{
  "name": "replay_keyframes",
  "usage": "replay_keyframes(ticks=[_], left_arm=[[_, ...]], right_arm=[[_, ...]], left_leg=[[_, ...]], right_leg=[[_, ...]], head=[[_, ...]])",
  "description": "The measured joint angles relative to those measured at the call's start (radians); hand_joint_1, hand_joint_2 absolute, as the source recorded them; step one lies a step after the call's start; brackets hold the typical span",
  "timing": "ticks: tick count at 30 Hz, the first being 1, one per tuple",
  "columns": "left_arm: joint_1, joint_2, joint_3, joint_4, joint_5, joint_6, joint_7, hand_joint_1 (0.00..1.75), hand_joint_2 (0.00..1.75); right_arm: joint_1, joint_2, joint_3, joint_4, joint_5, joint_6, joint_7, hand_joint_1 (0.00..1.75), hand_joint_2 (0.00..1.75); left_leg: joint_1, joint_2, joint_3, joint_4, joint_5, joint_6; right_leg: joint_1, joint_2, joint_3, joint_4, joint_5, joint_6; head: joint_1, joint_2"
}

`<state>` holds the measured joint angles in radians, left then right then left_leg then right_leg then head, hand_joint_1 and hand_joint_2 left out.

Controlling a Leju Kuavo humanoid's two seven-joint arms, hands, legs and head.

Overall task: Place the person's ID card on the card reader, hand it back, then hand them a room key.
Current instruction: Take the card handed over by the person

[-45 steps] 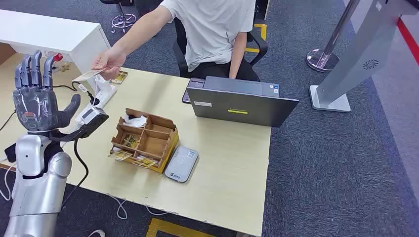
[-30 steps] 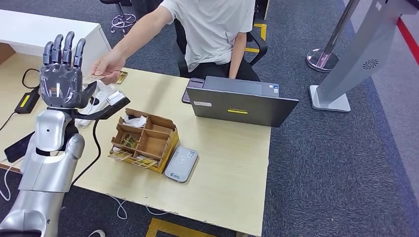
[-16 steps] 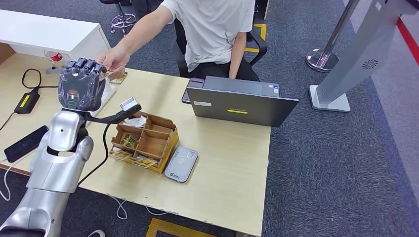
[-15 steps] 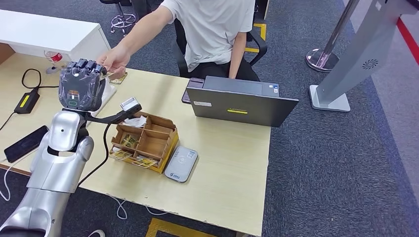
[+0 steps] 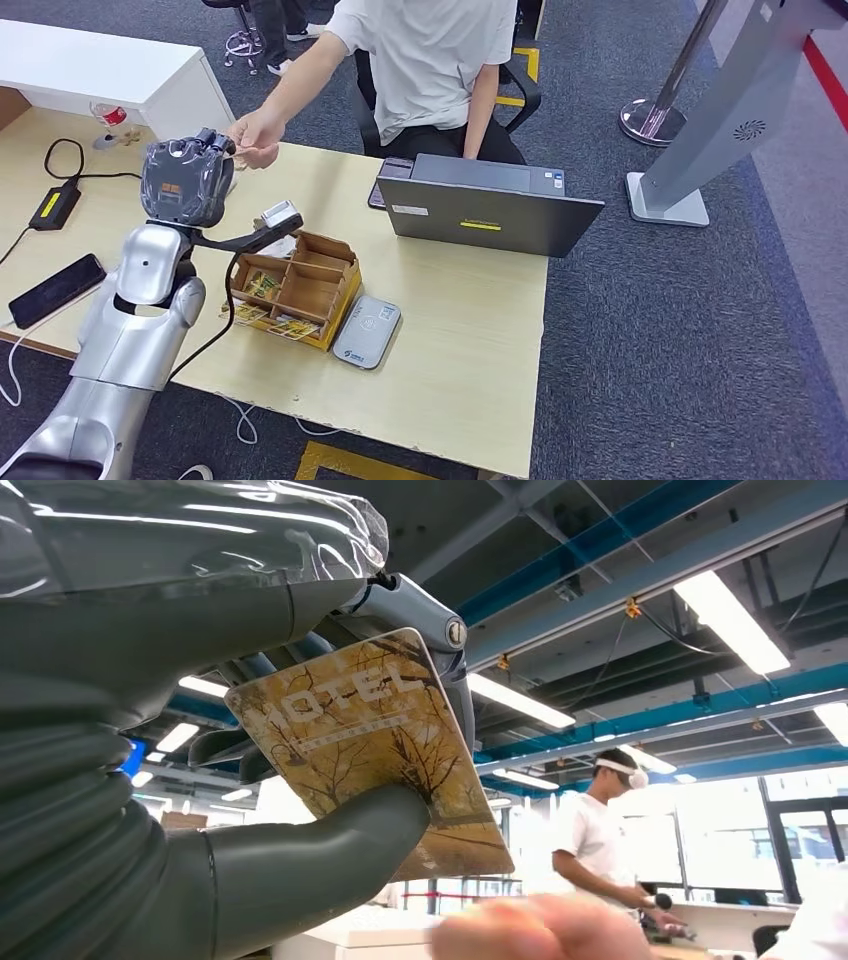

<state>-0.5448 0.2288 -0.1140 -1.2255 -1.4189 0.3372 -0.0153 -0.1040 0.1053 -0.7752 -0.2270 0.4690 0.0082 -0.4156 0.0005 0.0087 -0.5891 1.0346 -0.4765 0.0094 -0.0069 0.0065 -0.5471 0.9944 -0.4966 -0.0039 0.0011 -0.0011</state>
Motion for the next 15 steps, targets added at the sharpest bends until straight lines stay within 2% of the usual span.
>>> replay_keyframes(ticks=[10,15], left_arm=[[0.040,-0.023,-0.023,-0.039,-0.002,0.011,0.000,1.75,1.75],[0.112,-0.056,-0.081,-0.156,-0.036,0.008,-0.009,1.75,1.75]], right_arm=[[0.003,0.000,-0.001,0.000,-0.001,-0.003,-0.003,0.00,0.00],[0.010,0.000,-0.011,0.000,-0.007,-0.006,-0.010,0.00,0.00]], left_leg=[[0.000,0.000,0.000,0.000,0.000,0.000],[0.000,-0.001,0.000,0.000,0.000,0.000]], right_leg=[[0.000,0.000,0.000,0.000,0.000,0.000],[0.000,-0.001,0.000,-0.001,0.000,0.000]], head=[[0.000,0.000],[0.000,0.000]])
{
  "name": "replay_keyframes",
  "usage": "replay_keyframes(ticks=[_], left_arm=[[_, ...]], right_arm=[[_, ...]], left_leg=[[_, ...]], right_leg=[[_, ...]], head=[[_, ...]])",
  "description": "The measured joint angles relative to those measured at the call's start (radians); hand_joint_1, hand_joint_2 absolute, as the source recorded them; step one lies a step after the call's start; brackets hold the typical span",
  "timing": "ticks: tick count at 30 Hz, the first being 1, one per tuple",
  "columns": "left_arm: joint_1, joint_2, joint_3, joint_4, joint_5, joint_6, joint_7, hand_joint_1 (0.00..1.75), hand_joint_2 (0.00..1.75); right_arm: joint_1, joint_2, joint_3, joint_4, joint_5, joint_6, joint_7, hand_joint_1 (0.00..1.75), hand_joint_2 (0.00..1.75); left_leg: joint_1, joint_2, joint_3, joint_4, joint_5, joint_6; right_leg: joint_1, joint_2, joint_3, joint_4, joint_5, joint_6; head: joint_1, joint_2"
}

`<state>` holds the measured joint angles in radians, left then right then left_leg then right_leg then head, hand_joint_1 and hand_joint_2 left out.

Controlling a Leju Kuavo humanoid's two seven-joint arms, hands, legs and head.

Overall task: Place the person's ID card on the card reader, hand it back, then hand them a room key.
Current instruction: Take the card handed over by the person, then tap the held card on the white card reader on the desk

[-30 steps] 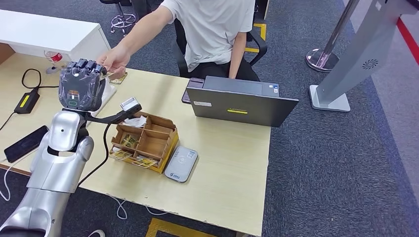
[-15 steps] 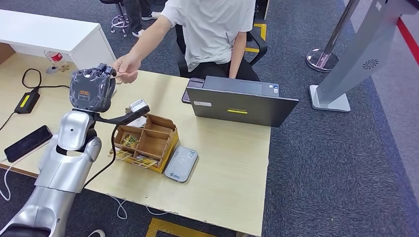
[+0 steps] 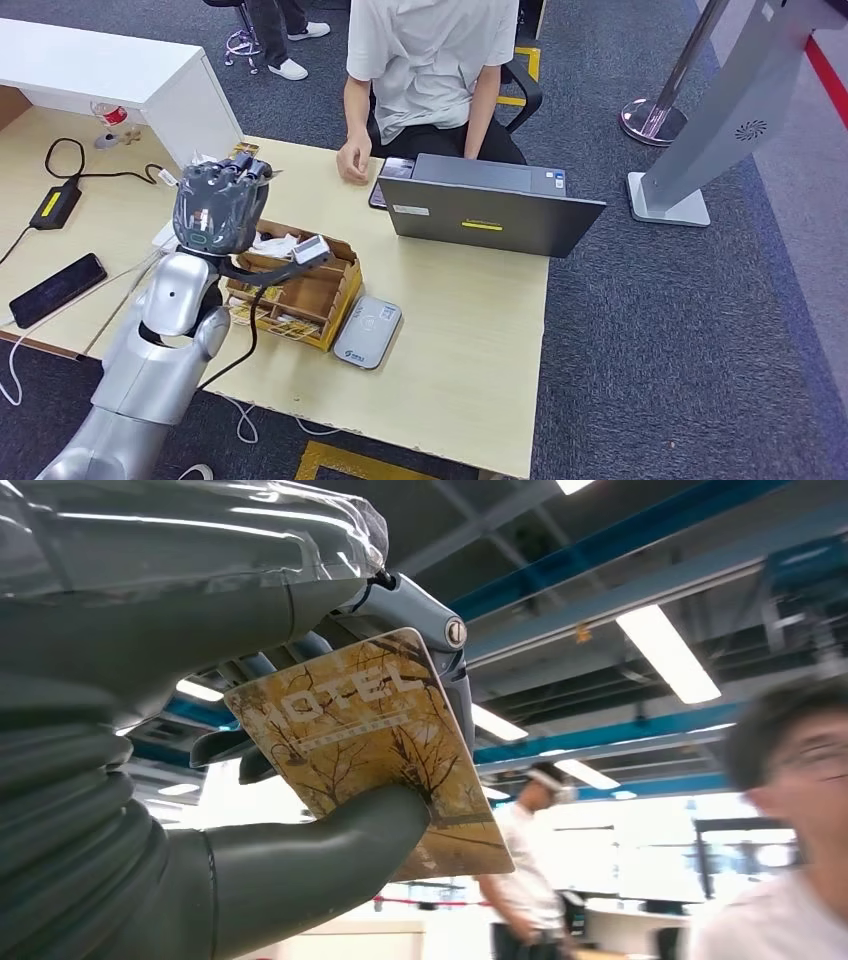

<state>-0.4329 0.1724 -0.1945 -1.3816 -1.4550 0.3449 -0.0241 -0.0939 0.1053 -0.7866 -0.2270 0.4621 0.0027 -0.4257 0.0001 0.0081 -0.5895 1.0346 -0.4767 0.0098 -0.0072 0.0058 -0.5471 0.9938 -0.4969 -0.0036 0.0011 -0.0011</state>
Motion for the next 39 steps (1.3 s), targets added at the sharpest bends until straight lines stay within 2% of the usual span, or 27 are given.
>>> replay_keyframes(ticks=[7,16,20,28,39], left_arm=[[0.054,-0.044,-0.114,-0.116,-0.039,-0.028,0.008,1.75,1.75],[0.072,-0.072,-0.220,-0.125,-0.050,-0.097,0.032,1.75,1.75],[0.073,-0.078,-0.237,-0.115,-0.050,-0.113,0.040,1.75,1.75],[0.074,-0.086,-0.253,-0.046,-0.046,-0.228,0.069,1.75,1.75],[0.126,-0.104,-0.264,0.069,-0.015,-0.272,0.099,1.75,1.75]], right_arm=[[0.005,0.000,-0.014,0.000,0.001,0.000,-0.009,0.00,0.00],[0.006,0.002,-0.018,0.000,0.011,-0.001,-0.010,0.00,0.00],[0.006,0.002,-0.023,0.000,0.012,-0.001,-0.010,0.00,0.00],[0.007,0.007,-0.037,0.000,0.017,0.003,-0.010,0.00,0.00],[0.008,0.010,-0.058,0.000,0.021,0.006,-0.010,0.00,0.00]], left_leg=[[-0.002,0.000,0.000,0.000,0.000,0.000],[-0.003,0.000,0.000,0.000,0.000,0.000],[-0.003,0.000,0.000,0.000,0.000,0.000],[-0.003,0.000,0.000,0.000,0.000,0.000],[-0.003,0.000,0.000,0.000,0.000,0.000]], right_leg=[[-0.001,0.000,0.000,0.000,0.000,0.000],[-0.001,0.000,0.000,0.000,0.000,0.000],[-0.001,0.000,0.000,0.000,0.000,0.000],[-0.001,0.000,0.000,0.000,0.000,0.000],[-0.001,0.000,0.000,0.000,0.000,0.000]], head=[[0.000,0.000],[0.000,0.000],[0.000,0.000],[0.000,0.000],[0.000,0.000]])
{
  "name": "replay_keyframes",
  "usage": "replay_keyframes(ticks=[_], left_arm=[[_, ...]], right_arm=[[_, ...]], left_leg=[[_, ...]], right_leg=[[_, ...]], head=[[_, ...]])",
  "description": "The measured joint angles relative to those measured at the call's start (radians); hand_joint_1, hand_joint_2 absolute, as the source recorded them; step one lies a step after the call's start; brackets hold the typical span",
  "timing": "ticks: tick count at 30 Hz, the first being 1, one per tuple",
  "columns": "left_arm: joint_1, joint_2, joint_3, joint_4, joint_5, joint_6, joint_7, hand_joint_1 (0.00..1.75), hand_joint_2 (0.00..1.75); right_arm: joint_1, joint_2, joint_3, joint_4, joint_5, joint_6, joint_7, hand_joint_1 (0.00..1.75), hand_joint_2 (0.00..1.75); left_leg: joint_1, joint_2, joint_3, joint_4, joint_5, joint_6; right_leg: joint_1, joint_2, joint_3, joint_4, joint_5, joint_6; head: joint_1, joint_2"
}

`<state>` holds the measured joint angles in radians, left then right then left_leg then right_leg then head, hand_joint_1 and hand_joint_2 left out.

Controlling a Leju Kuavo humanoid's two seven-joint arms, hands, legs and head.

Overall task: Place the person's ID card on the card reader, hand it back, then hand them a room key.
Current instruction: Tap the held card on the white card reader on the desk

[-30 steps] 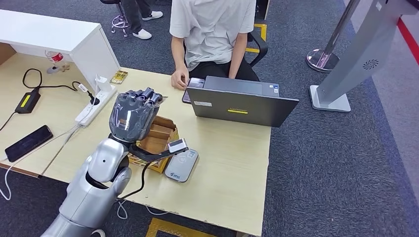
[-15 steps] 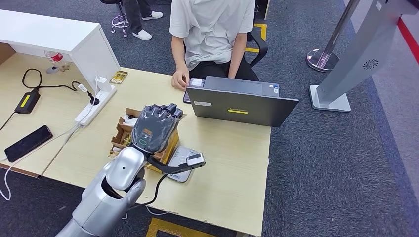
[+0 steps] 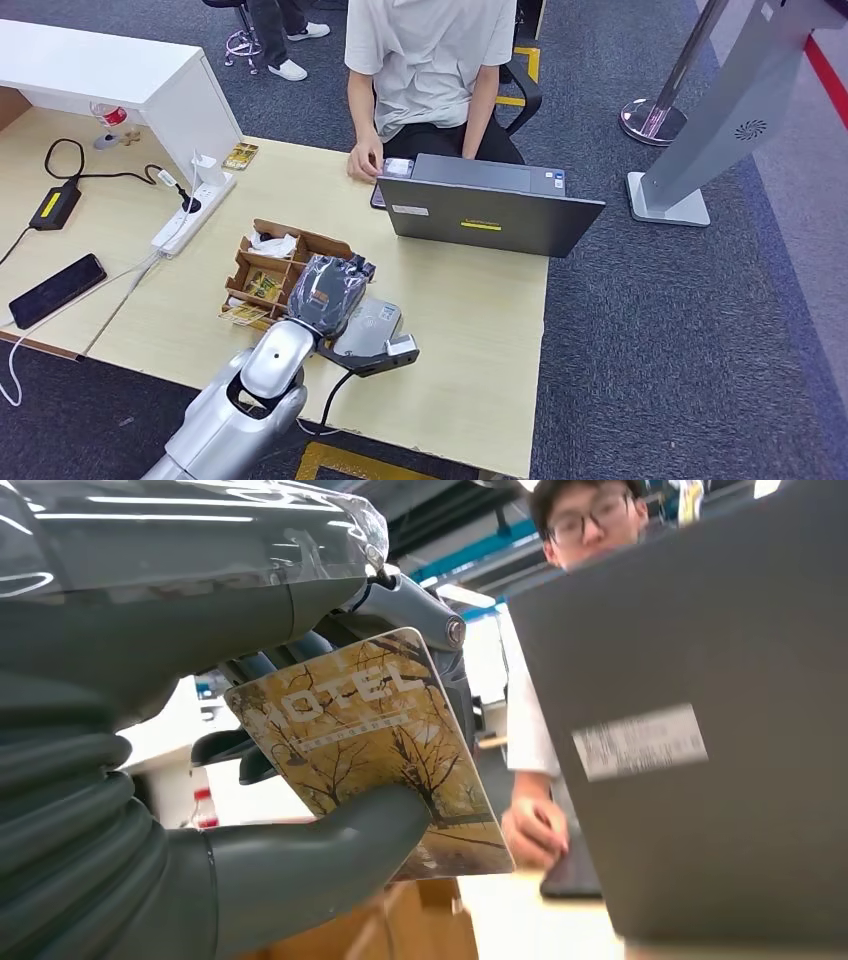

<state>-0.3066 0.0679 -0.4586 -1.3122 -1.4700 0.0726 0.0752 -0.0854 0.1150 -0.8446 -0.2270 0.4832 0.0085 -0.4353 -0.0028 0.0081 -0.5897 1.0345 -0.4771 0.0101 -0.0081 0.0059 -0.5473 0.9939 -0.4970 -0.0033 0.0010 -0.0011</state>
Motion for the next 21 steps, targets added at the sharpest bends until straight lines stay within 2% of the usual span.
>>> replay_keyframes(ticks=[7,21], left_arm=[[0.046,-0.001,-0.006,0.030,0.004,0.008,-0.001,1.75,1.75],[0.073,-0.016,-0.022,0.070,-0.003,0.022,-0.004,1.75,1.75]], right_arm=[[0.000,0.004,-0.004,0.000,0.006,0.000,0.000,0.00,0.00],[0.000,0.008,-0.007,0.000,0.016,0.000,0.000,0.00,0.00]], left_leg=[[0.000,0.000,0.000,0.000,0.000,0.000],[0.000,0.000,0.000,0.000,0.000,0.000]], right_leg=[[0.000,0.000,0.000,0.000,0.000,0.000],[0.000,0.000,0.000,0.000,0.000,0.000]], head=[[0.000,0.000],[0.000,0.000]])
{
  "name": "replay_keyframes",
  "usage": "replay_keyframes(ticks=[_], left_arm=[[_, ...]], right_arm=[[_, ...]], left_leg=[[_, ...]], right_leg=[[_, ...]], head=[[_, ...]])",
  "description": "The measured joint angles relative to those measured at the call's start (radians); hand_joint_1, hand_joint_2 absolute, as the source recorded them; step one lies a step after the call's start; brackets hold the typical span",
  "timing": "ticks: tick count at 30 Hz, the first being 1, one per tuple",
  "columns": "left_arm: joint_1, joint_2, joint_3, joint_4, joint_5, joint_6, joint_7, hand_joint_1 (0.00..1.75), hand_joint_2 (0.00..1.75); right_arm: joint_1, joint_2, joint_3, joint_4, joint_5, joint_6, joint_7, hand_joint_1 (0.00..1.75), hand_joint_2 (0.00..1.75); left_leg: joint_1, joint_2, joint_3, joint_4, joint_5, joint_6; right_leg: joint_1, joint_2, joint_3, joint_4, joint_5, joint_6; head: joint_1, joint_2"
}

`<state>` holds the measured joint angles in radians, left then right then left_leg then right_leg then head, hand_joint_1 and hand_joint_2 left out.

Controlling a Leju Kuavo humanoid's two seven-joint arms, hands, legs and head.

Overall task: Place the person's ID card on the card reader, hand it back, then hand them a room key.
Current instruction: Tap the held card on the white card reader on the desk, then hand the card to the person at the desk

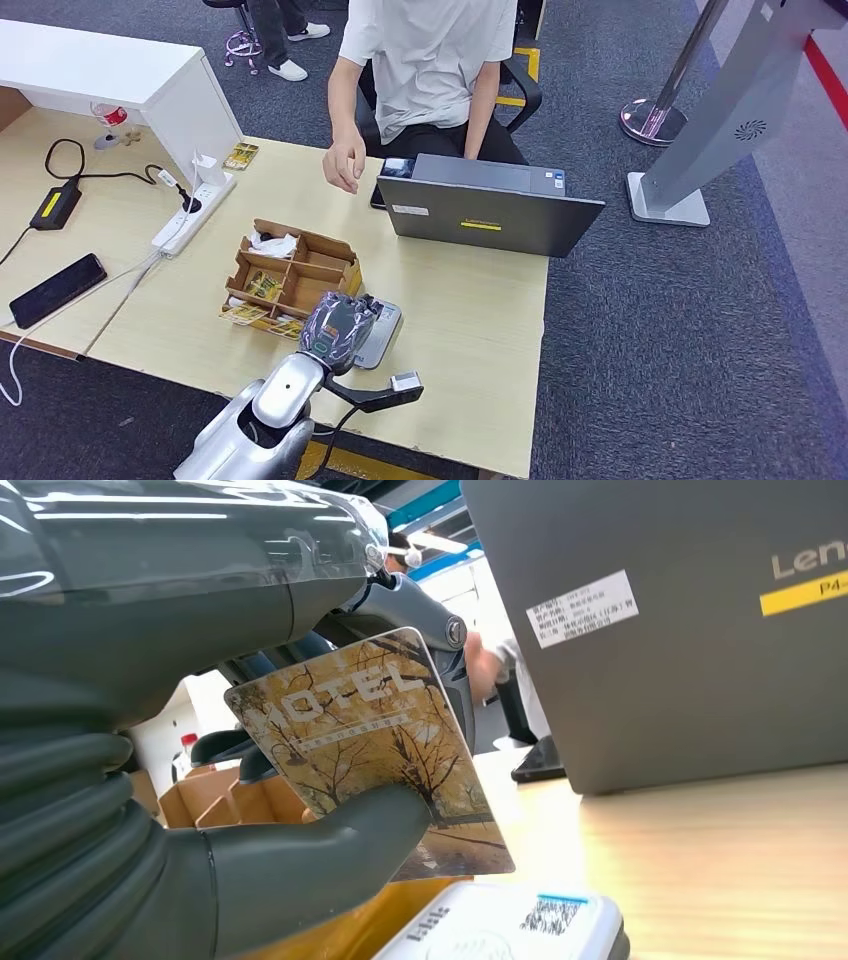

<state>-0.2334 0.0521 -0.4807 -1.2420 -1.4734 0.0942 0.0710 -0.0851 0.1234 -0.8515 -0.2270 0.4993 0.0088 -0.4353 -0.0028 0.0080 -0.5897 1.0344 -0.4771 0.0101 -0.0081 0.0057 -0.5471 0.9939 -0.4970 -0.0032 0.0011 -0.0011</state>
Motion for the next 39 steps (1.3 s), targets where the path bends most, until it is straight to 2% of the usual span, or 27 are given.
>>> replay_keyframes(ticks=[14,22,30,35,39], left_arm=[[0.002,-0.007,0.000,0.057,0.064,-0.028,-0.030,1.75,1.75],[0.002,0.004,0.000,0.041,0.080,-0.020,-0.033,1.75,1.75],[-0.005,0.030,0.022,-0.090,0.058,0.094,-0.017,1.75,1.75],[-0.019,0.036,0.061,-0.168,0.030,0.203,-0.019,1.75,1.75],[-0.019,0.055,0.109,-0.208,0.013,0.254,-0.023,1.75,1.75]], right_arm=[[0.000,0.006,-0.001,0.000,0.010,0.000,0.002,0.00,0.00],[0.000,0.011,-0.008,0.000,0.014,-0.005,-0.002,0.00,0.00],[0.000,0.020,-0.018,0.000,0.025,-0.005,-0.010,0.00,0.00],[0.000,0.020,-0.020,0.000,0.037,-0.003,-0.013,0.00,0.00],[-0.001,0.026,-0.019,0.000,0.051,-0.026,-0.013,0.00,0.00]], left_leg=[[0.000,0.000,0.000,0.000,0.000,0.000],[0.000,0.000,0.000,0.000,0.000,0.000],[0.000,0.000,0.000,0.000,0.000,0.000],[0.000,0.000,0.000,0.000,0.000,0.000],[0.000,0.000,0.000,0.000,0.000,0.000]], right_leg=[[0.000,0.000,0.000,0.000,0.000,0.000],[0.000,0.000,0.000,0.000,0.000,0.000],[0.000,0.000,0.000,0.000,0.000,0.000],[0.000,0.000,0.000,0.000,0.000,0.000],[0.000,0.000,0.001,0.001,0.000,0.000]], head=[[0.000,0.000],[0.000,0.000],[0.000,0.000],[0.000,0.000],[0.000,0.000]])
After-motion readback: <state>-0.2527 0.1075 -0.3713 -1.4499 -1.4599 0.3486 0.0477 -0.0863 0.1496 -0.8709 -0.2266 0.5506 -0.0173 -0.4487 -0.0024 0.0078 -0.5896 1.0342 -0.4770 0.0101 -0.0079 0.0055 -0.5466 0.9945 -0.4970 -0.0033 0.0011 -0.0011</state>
